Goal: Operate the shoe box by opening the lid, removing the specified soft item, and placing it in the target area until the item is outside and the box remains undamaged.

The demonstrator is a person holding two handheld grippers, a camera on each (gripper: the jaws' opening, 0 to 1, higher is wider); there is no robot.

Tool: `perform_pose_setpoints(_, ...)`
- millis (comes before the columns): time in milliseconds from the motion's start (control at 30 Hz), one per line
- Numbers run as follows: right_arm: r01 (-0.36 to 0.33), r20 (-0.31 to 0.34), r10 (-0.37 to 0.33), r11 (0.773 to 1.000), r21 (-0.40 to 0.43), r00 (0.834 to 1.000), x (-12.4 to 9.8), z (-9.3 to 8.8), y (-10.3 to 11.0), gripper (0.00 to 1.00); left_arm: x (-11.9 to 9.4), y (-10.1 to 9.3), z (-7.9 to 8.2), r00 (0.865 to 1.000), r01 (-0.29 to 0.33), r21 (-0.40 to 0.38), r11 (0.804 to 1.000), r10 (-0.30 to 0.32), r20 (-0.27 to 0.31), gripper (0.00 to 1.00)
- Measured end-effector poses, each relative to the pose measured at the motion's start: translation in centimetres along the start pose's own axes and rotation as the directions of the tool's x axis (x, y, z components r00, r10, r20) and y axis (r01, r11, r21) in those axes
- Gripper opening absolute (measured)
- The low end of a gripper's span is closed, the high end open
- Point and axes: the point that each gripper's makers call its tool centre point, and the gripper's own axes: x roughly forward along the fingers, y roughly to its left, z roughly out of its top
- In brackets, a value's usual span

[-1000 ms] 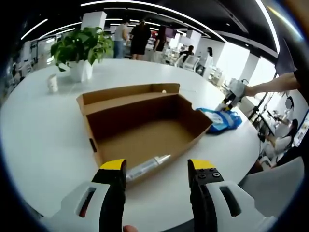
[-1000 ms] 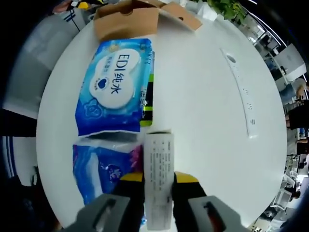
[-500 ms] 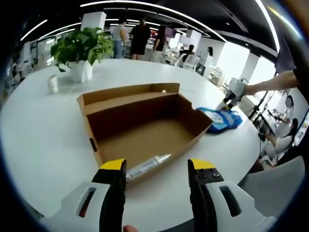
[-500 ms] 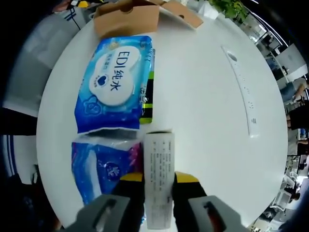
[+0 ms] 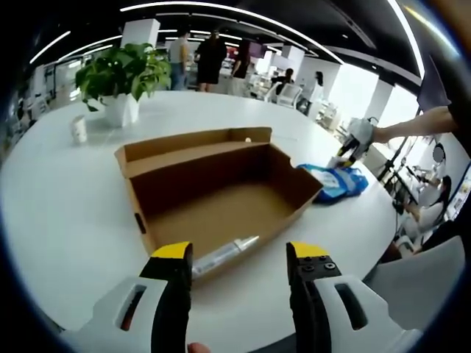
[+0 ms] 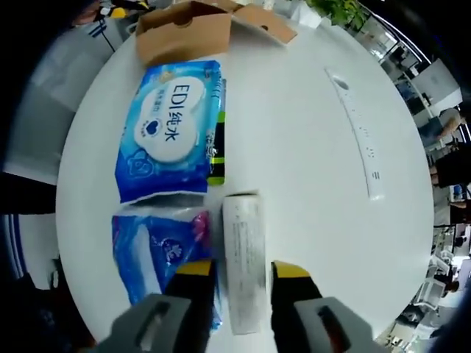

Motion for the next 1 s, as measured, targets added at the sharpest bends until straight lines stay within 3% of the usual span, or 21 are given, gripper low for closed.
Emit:
perform_pose_setpoints(500, 0.051, 0.081, -0.064, 0.987, 0.150, 0.995, -3.0, 0.5, -0.8, 0.30, 0.0, -0.5, 0.3, 1.000, 0.015, 0.003, 1.000, -0.015, 0.013, 0.52)
perform_pose_setpoints(733, 0.061, 0.177, -0.120, 0.950, 0.307, 0.977, -4.7, 2.2, -1.4, 0.30, 0.0, -0.9, 0.4, 1.000, 0.024, 0.007, 1.000, -0.025, 0.017, 0.52)
perform_pose_setpoints(1000, 0.036, 0.245, -0.144, 0.917, 0.398, 0.959, -5.3, 3.9, -0.8, 0.31, 0.0, -1.4, 0.6, 0.999, 0.038, 0.012, 0.999, -0.038, 0.021, 0.53)
